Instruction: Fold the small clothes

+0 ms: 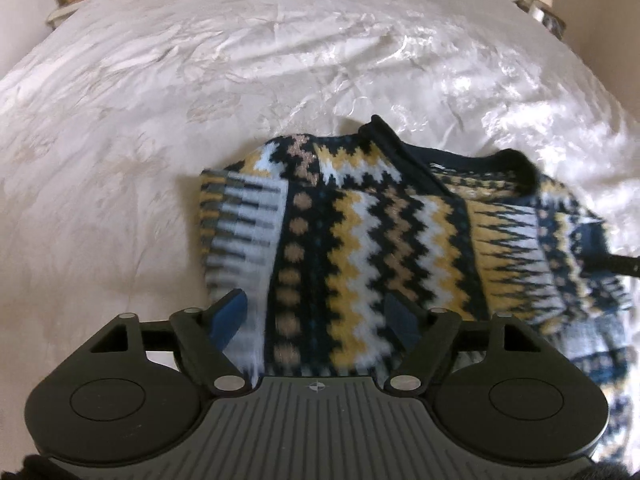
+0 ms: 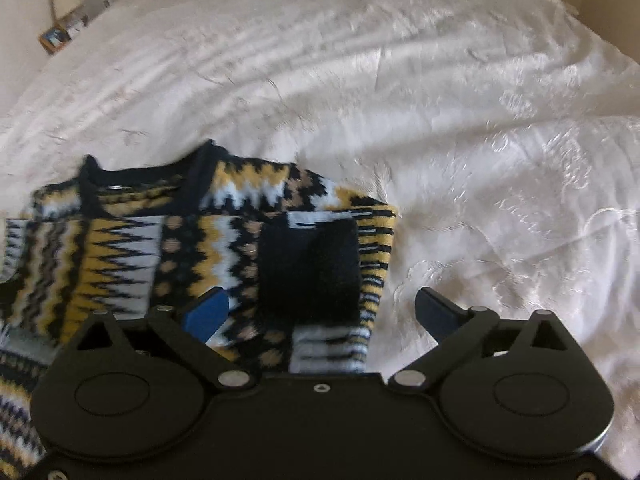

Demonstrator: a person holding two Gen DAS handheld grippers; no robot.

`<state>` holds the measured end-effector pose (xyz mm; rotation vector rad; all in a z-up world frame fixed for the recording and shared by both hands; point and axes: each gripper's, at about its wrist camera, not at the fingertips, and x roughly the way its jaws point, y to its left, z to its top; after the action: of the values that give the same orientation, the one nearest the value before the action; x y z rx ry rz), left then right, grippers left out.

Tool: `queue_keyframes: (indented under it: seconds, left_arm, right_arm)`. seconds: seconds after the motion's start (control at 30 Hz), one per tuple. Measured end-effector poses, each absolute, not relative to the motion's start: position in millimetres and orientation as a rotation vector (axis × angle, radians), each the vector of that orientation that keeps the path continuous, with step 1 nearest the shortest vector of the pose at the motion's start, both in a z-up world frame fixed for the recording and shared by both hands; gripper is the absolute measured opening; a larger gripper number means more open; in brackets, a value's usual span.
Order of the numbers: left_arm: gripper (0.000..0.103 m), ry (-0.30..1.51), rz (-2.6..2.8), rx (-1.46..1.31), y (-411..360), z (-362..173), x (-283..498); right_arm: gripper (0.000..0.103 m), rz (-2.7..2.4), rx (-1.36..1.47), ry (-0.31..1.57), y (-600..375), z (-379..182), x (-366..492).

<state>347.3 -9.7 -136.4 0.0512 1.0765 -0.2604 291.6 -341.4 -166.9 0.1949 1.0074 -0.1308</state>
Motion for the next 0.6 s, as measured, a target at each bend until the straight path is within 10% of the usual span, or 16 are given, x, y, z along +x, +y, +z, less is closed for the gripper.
queue_keyframes:
  seconds: [0.6]
  left_arm:
    - [0.075, 1.17, -0.168, 0.005, 29, -132, 173]
  right_arm:
    - [0.101, 0.049, 0.2, 1.036, -293, -161, 155]
